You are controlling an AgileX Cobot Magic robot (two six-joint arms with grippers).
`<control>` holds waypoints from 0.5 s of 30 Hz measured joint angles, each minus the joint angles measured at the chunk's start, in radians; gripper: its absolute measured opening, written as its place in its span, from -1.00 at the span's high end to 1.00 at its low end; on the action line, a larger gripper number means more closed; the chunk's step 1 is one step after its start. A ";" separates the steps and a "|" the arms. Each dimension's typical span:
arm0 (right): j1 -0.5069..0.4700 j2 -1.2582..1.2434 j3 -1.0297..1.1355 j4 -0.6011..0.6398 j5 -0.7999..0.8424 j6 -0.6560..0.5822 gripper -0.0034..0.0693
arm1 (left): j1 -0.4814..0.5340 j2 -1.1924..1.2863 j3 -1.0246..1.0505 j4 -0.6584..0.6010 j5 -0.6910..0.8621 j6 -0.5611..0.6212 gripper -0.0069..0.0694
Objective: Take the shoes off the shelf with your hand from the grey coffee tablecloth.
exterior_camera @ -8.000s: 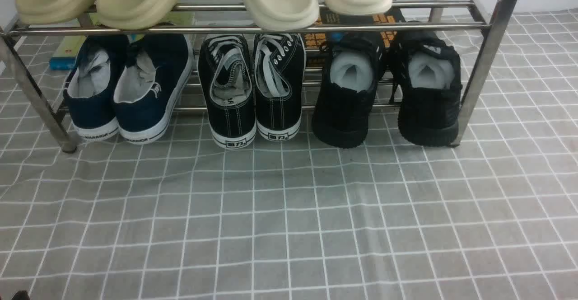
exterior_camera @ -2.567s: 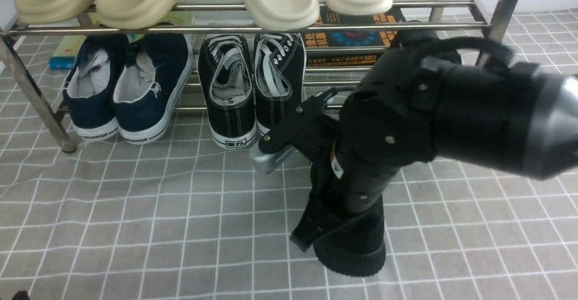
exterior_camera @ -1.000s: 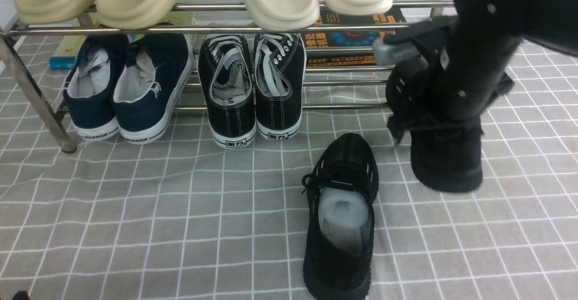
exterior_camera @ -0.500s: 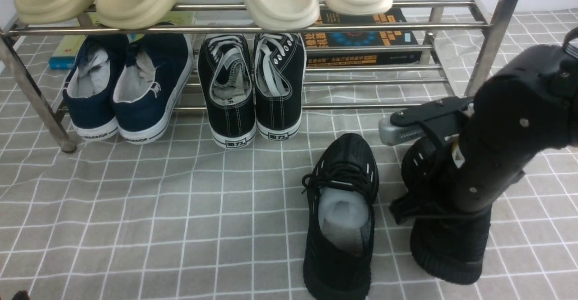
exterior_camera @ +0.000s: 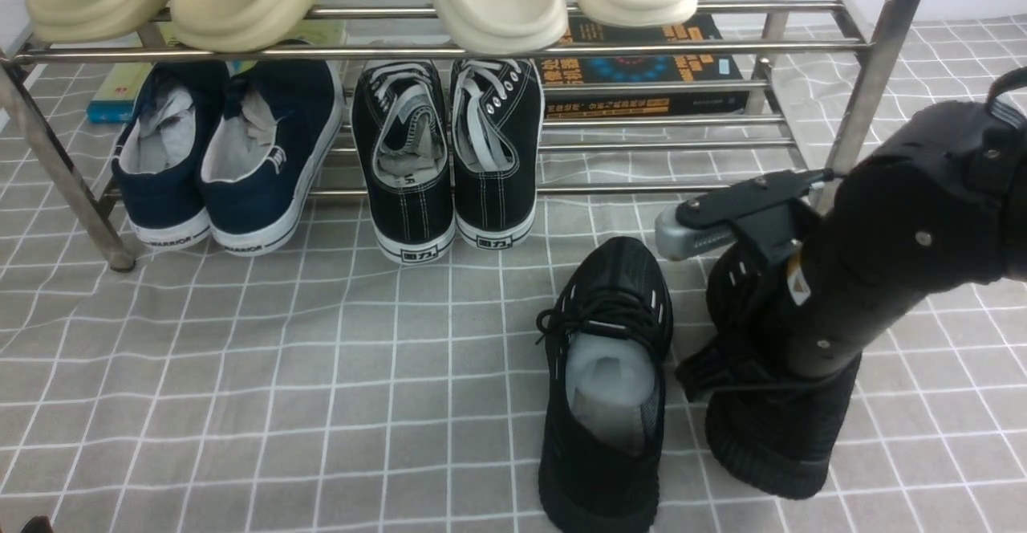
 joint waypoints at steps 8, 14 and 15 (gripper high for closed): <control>0.060 0.043 0.000 -0.007 -0.001 -0.009 0.85 | 0.000 0.000 0.000 0.000 0.000 0.000 0.19; 0.060 0.045 0.000 -0.007 0.011 -0.009 0.72 | 0.000 0.000 0.000 0.000 0.000 0.000 0.19; 0.061 0.045 0.000 -0.007 0.016 -0.009 0.65 | 0.000 0.000 0.000 0.000 0.000 0.000 0.19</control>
